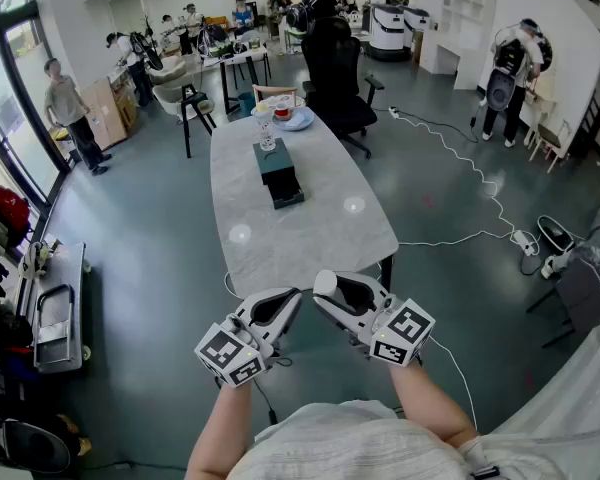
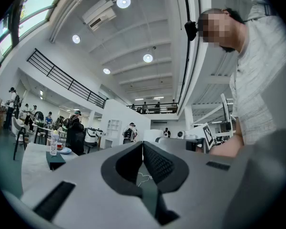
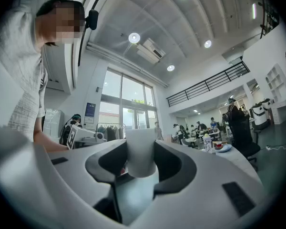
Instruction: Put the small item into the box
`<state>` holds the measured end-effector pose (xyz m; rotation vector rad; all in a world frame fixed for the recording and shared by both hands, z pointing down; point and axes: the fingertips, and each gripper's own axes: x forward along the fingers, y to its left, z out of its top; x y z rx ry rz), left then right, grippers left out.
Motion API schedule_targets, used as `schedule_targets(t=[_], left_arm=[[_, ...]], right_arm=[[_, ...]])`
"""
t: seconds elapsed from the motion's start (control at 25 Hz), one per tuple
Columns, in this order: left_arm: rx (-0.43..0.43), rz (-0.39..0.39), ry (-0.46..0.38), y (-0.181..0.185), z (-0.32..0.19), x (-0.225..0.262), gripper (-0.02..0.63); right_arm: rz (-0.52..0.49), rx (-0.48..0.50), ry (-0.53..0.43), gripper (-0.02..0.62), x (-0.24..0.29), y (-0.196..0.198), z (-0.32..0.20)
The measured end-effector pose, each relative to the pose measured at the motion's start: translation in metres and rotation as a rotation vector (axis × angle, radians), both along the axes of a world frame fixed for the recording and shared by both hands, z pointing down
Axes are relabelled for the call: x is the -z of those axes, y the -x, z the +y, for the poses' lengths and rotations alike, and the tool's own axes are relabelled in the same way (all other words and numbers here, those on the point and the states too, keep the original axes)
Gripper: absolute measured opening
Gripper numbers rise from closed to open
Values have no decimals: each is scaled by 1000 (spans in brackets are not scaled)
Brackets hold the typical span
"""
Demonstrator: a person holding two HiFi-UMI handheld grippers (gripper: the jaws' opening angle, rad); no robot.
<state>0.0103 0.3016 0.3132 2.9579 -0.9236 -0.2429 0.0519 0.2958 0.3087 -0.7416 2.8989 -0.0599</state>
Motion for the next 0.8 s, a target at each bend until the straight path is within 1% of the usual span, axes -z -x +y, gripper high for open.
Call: schedule_targets(t=[0.8], left_arm=[[-5, 1, -16, 12, 16, 2, 20]], right_arm=[[-8, 4, -19, 193, 7, 18, 16]])
